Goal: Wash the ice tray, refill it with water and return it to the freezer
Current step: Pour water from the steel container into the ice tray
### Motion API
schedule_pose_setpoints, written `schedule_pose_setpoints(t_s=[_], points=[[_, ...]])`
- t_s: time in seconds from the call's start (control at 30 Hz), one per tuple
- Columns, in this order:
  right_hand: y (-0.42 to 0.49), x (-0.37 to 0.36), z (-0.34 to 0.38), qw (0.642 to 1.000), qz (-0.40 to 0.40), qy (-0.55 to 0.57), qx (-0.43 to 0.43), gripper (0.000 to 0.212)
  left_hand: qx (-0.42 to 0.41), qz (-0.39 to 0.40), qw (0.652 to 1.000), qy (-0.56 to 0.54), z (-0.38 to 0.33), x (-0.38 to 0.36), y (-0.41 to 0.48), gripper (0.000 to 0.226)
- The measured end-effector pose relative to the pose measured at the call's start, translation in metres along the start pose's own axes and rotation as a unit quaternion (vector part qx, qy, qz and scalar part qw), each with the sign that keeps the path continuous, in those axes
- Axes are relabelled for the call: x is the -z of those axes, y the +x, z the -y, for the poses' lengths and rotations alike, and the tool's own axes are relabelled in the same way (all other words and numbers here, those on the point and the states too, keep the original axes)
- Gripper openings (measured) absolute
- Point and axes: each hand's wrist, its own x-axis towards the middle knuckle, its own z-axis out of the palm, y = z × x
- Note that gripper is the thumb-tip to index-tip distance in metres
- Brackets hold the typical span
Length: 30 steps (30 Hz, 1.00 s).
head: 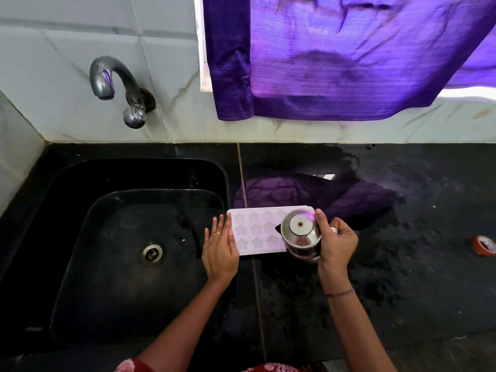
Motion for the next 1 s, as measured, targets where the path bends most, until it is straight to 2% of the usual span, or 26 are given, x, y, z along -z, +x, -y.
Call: schedule_pose_setpoints(t_s=[0.5,1.0], points=[[0.007,0.014,-0.002,0.994,-0.013,-0.089,0.062,0.056,0.001,-0.001,1.0,-0.002,0.001,-0.001,0.0,0.058],[0.01,0.016,0.003,0.992,-0.018,-0.092,0.084,0.055,-0.002,-0.002,1.0,-0.005,0.0,0.0,0.0,0.059]])
